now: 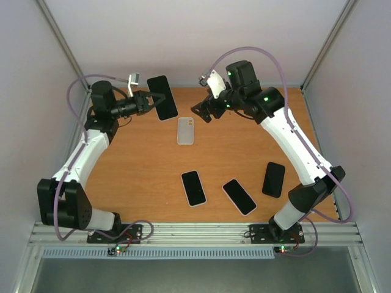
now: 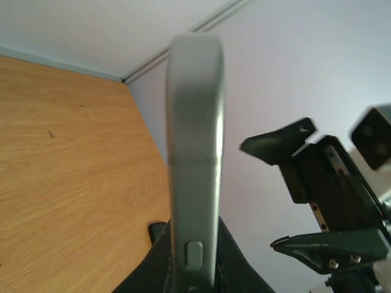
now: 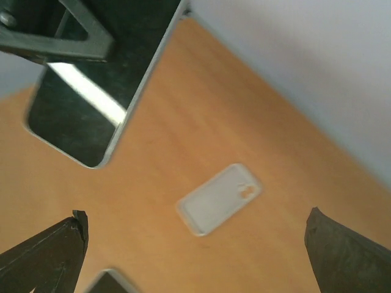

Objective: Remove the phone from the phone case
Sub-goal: Place the phone at the center of the board.

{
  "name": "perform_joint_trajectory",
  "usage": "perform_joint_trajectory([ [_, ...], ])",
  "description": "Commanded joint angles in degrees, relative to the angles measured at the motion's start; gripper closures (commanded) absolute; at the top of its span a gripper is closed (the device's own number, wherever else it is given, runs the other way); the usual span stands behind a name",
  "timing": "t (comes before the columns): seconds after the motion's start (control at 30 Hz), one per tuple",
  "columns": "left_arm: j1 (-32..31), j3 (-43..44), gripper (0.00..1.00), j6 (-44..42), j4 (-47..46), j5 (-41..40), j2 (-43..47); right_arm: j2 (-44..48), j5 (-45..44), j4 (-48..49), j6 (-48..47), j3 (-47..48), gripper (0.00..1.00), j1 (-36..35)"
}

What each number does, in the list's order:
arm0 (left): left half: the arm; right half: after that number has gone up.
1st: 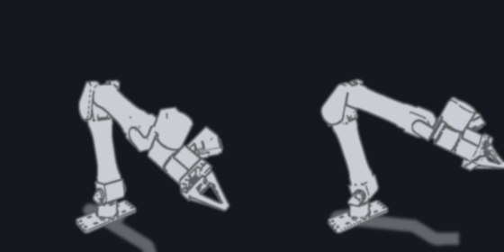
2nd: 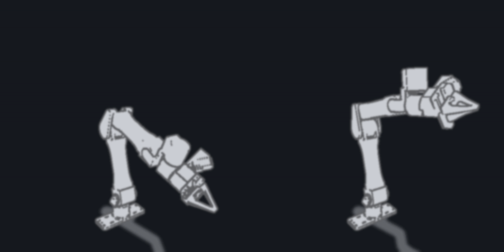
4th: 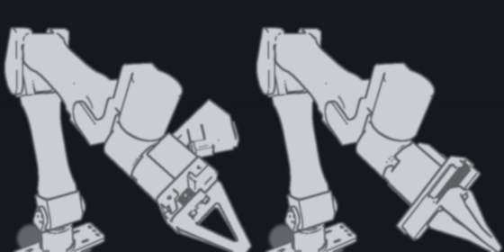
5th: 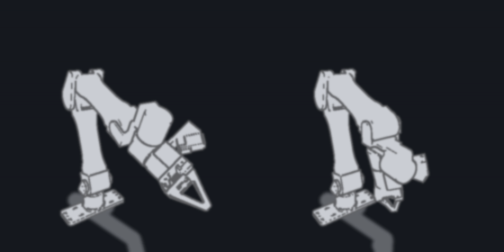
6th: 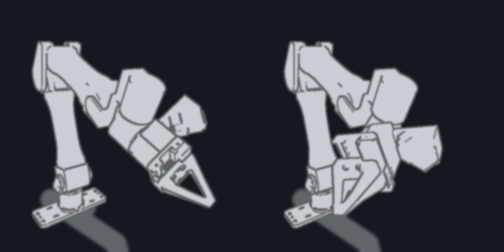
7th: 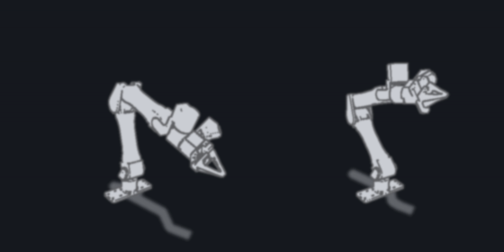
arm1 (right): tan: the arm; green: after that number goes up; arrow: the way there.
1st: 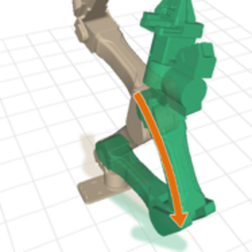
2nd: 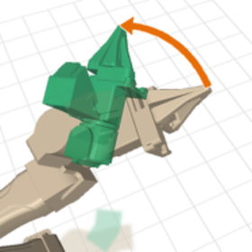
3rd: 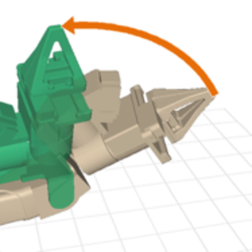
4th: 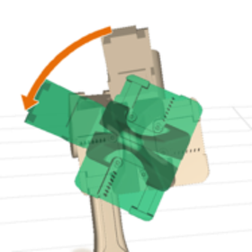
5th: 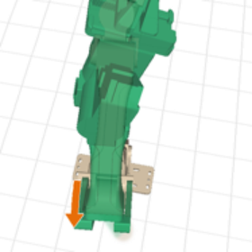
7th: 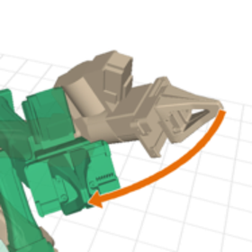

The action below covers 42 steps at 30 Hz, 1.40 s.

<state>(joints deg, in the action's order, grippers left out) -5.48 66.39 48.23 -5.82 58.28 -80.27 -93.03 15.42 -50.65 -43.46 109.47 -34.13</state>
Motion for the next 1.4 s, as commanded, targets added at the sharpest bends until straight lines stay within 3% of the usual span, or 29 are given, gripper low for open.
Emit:
perform_joint_trajectory([
  [0.0,-1.8,-1.3,1.00,-0.8,-15.0,5.4,2.6,-1.8,23.9,-5.5,16.0,2.0,0.02,4.6],
  [0.17,-3.9,-3.7,1.00,3.8,-24.3,5.4,3.5,-2.1,36.7,-0.1,24.4,-0.5,0.02,6.2],
  [0.33,-6.3,-4.6,1.00,9.1,-31.7,5.5,2.1,-1.7,40.8,7.3,33.0,-4.1,0.08,6.2],
  [0.8,-8.2,-5.1,1.00,8.5,-28.9,4.0,2.8,-2.3,45.9,17.8,43.1,-7.8,0.23,6.1],
  [1.37,-9.0,-4.8,1.00,11.8,-33.4,3.2,1.7,-0.9,48.3,19.7,44.7,-10.2,0.43,6.0],
])
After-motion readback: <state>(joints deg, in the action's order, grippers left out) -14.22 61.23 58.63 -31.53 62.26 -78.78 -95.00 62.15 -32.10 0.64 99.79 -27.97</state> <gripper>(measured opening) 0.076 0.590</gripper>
